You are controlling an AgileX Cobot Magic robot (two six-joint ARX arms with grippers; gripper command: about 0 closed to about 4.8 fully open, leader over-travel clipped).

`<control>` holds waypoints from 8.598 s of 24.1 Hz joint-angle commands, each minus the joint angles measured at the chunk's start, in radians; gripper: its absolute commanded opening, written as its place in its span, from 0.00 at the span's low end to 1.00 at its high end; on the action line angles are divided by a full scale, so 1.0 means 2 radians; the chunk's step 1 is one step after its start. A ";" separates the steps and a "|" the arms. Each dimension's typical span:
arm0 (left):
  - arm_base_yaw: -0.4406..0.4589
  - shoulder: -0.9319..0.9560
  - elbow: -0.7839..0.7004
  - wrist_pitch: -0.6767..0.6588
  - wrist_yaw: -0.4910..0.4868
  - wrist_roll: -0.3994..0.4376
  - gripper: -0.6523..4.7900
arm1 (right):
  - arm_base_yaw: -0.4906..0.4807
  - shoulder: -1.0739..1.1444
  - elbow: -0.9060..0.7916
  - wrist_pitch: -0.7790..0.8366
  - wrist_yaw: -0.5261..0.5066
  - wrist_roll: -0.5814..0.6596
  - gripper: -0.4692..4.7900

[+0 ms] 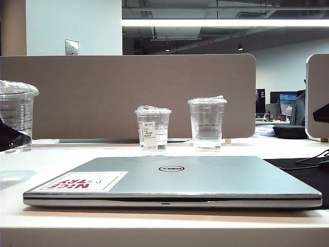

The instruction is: Pick up the coffee cup on the left and place it on the left side of the laptop.

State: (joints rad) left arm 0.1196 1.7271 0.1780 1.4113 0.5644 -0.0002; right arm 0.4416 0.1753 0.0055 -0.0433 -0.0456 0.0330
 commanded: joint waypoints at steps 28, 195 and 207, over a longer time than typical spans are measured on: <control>-0.009 0.112 0.031 0.020 0.042 0.004 0.84 | 0.001 -0.009 -0.002 0.009 0.001 0.000 0.08; -0.071 -0.863 -0.085 -0.661 -0.262 0.011 0.11 | -0.230 -0.088 -0.002 0.008 0.001 0.000 0.08; -0.071 -0.863 -0.085 -0.661 -0.262 0.011 0.11 | -0.230 -0.088 -0.002 0.008 0.001 0.000 0.08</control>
